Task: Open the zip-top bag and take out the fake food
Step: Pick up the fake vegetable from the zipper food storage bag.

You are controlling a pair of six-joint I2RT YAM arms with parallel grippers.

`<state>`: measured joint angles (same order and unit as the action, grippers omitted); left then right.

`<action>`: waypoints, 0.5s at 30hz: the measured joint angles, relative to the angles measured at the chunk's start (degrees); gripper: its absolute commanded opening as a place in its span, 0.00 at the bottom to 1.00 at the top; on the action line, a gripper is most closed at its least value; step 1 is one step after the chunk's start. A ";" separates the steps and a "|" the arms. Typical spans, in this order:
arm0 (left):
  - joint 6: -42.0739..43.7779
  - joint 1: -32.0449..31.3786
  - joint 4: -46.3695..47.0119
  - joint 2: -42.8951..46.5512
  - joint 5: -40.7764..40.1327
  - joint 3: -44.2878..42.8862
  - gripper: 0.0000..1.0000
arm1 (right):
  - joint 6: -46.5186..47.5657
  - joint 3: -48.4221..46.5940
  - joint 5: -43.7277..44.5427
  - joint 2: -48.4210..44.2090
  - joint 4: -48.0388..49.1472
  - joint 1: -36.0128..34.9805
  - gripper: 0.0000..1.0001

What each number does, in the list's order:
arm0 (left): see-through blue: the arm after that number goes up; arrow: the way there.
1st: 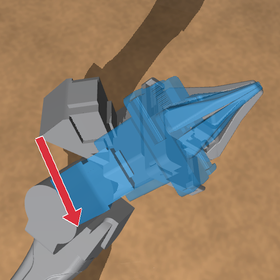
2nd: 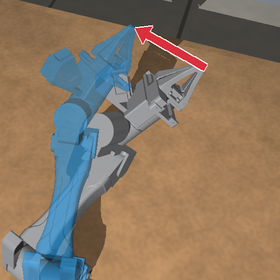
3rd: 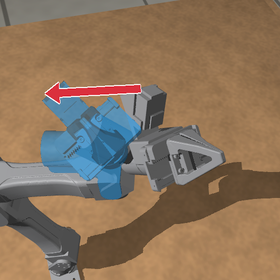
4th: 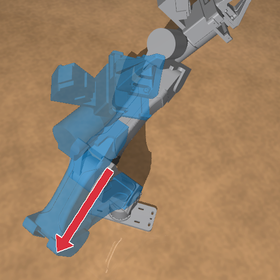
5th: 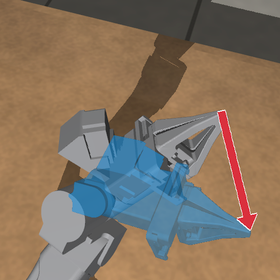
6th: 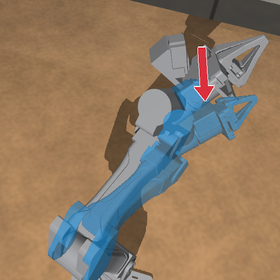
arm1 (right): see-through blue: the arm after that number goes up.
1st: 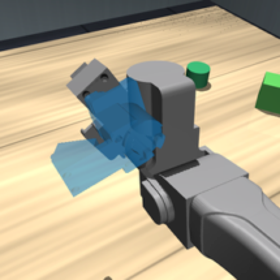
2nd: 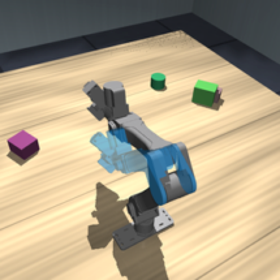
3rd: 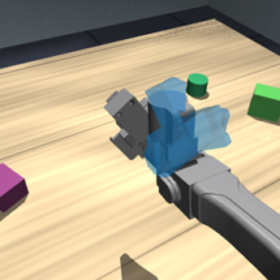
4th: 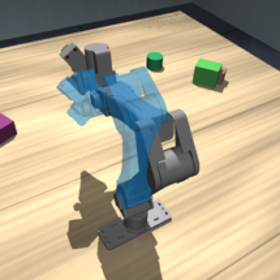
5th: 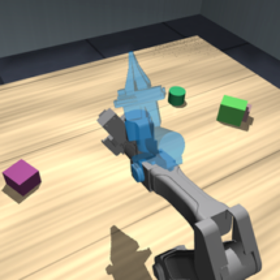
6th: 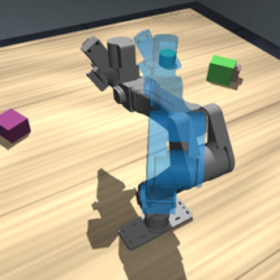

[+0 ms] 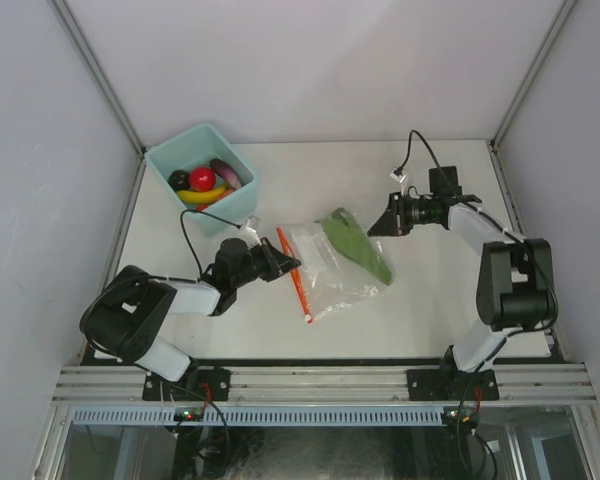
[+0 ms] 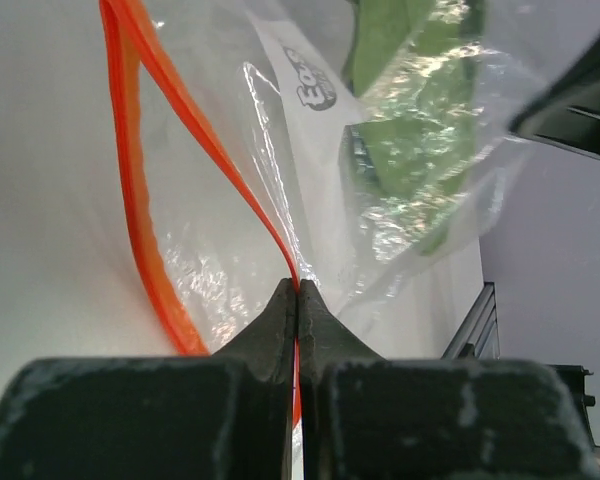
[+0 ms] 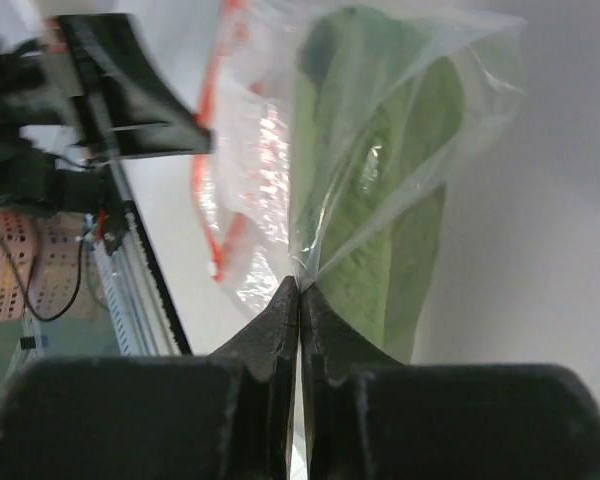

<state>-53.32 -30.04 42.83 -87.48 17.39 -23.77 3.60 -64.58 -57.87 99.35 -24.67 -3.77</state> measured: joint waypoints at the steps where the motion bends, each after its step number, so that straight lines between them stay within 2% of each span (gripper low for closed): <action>1: 0.02 0.17 0.11 0.00 0.04 0.00 0.00 | 0.04 0.81 -1.99 -2.16 0.76 0.00 0.00; 6: 0.00 1.68 0.22 0.00 0.90 -0.02 0.00 | -0.02 2.43 -13.42 -10.67 4.98 -0.44 0.00; 8: 0.02 2.69 0.31 0.00 1.27 -0.02 0.00 | -0.09 2.43 -14.47 -12.46 6.23 -1.16 0.00; 12: 0.33 4.66 0.35 0.00 2.16 -0.02 0.00 | -0.24 2.34 -10.40 -11.30 6.69 -2.16 0.00; 15: 0.59 4.96 0.37 -0.02 3.32 -0.04 0.00 | -0.17 1.29 -2.89 -6.97 4.24 -2.12 0.00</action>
<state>-52.73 -25.08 43.20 -87.50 20.71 -23.81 3.42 -63.29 -60.75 92.38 -20.43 -5.89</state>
